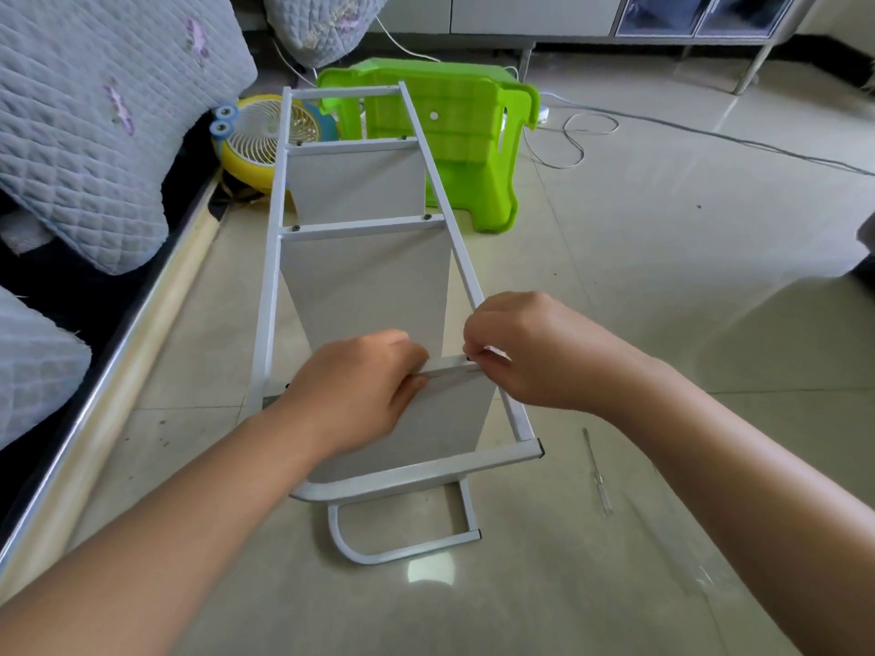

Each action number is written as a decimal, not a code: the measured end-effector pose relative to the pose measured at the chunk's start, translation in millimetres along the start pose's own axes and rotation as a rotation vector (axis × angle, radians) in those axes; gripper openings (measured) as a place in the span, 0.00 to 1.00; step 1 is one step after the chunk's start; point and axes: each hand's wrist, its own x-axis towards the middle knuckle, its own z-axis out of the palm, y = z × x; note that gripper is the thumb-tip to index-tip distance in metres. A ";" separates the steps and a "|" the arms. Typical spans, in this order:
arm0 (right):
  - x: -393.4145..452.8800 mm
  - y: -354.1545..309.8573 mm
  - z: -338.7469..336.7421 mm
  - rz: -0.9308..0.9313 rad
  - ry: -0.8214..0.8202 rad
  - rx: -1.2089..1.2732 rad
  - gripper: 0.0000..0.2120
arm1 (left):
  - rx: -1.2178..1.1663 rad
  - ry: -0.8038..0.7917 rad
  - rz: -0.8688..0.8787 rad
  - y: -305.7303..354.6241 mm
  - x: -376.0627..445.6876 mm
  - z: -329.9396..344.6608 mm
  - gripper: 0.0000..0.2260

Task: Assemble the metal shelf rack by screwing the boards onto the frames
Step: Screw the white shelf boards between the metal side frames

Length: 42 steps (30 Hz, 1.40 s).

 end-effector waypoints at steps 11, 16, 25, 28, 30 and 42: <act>-4.2 -3.1 0.9 0.128 -0.012 0.052 0.06 | -0.009 -0.030 -0.043 0.3 2.8 -3.5 0.15; 4.7 -11.4 -0.4 0.316 -0.156 -0.051 0.07 | -0.019 -0.027 -0.026 -1.6 3.5 -4.5 0.19; -5.7 -10.5 -4.4 0.260 -0.135 -0.020 0.10 | -0.053 -0.163 -0.066 -3.7 10.1 -8.4 0.19; -11.2 -5.7 -9.1 0.258 -0.106 -0.088 0.12 | -0.117 -0.202 -0.086 -0.8 11.8 -10.2 0.23; -15.1 0.6 -14.4 0.237 0.108 -0.005 0.12 | -0.184 -0.177 -0.143 0.2 11.7 -11.5 0.25; -131.2 93.3 150.3 1.114 -0.777 -0.078 0.16 | -0.014 -0.418 -0.566 -0.4 35.2 -11.2 0.22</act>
